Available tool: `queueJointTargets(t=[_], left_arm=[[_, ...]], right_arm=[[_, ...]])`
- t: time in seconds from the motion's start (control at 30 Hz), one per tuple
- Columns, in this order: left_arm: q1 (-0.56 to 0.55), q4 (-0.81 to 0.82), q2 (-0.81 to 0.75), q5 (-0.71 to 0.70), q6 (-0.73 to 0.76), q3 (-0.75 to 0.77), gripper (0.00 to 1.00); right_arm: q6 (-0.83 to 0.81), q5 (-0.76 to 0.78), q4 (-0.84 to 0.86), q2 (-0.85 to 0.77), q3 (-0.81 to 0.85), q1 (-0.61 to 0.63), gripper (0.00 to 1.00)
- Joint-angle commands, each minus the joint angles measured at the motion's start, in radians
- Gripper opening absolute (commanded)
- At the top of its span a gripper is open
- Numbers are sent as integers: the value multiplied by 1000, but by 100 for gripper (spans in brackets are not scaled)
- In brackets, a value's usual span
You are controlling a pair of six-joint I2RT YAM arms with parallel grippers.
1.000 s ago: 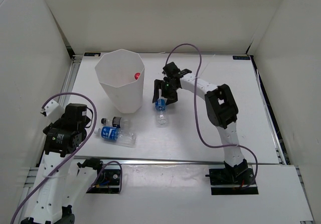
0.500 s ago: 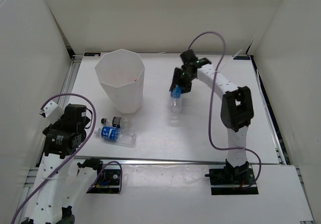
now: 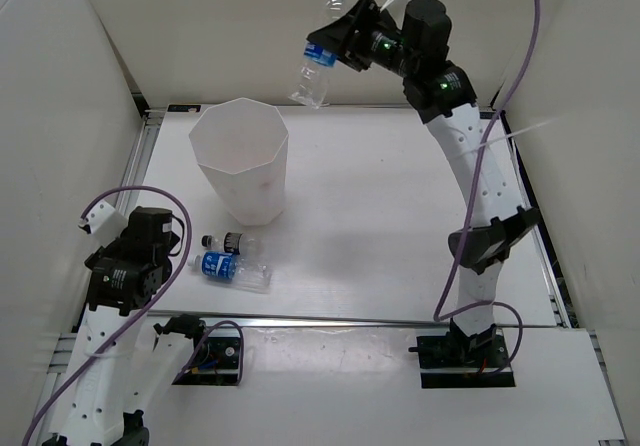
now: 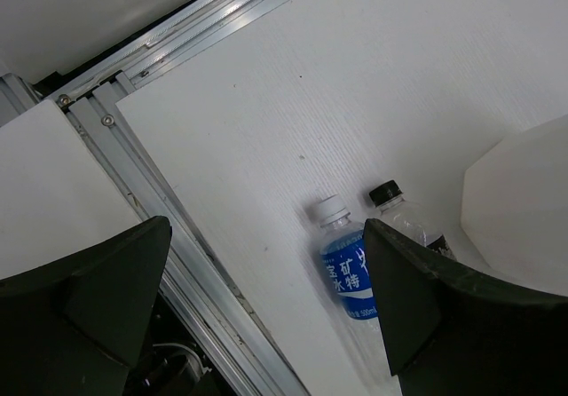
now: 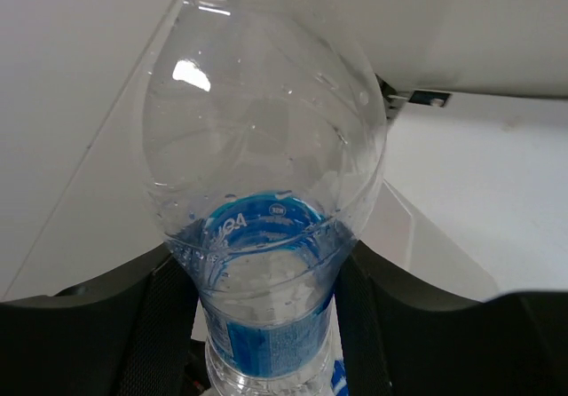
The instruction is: Put the plastic bottles in the bin
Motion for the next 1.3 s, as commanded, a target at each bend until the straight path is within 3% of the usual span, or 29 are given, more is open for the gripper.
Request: queueJointTargets(t=[0.0,0.47,0.57,0.6,0.7,0.97,1.13,1.27], left_arm=[[5,-1,8,-7,8,-4,100],[5,-10,-14,-7,-6,-4,100],[5,-22,-32,-27,-26,-4,100],[5,-22,-32,-27,-35,-4,100],[5,-45,-52,-41,-59,-4,100],[5,-67,-63,-69,-99,6,100],[5,-26,-54,-58,-80,6,100],[5,-6,-17,-6,-232,-16,100]], right_arm=[[66,-61,136,114,51,50,21],[33,28,282,239,74,194,31],[-4,49,273,249,74,214,55],[-15,49,255,249,62,214,75],[-53,81,194,226,62,214,99],[-148,130,37,98,5,205,100],[-222,213,-21,-50,-119,205,100],[-240,252,-78,-145,-205,196,100]])
